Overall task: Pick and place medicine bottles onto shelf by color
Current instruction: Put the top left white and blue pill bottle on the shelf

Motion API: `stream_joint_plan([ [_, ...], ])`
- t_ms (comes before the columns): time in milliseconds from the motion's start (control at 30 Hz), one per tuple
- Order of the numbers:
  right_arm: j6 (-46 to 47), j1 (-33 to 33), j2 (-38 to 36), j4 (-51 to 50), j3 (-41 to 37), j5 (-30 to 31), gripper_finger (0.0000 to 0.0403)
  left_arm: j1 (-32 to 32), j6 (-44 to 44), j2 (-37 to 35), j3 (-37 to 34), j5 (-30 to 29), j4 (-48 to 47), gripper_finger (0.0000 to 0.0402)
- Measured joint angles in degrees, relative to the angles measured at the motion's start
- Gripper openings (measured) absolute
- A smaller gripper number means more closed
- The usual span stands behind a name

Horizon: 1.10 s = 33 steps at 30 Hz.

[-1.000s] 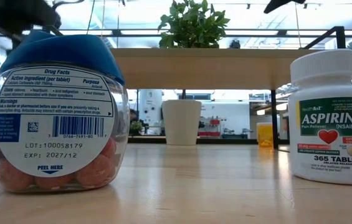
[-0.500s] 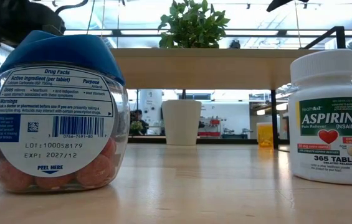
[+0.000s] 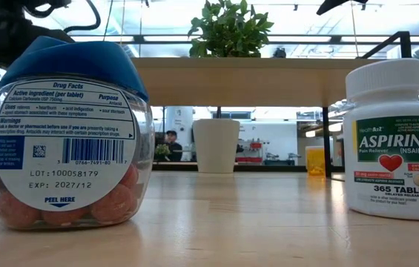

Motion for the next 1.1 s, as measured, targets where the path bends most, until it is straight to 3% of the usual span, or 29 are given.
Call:
stream_joint_plan([
  [467,0.0,0.0,0.0,0.0,0.0,0.0,0.0269,0.0,-4.9,0.0,0.0,0.0,0.2,0.0345],
  [867,-0.1,0.0,0.0,0.0,0.0,0.5,0.0269,0.0,-17.8,0.0,-4.3,3.1,0.4,0.0345],
  [1100,-0.2,0.0,0.0,0.0,0.0,0.7,0.0269,0.0,-18.1,0.0,-4.1,3.1,2.6,0.0345],
])
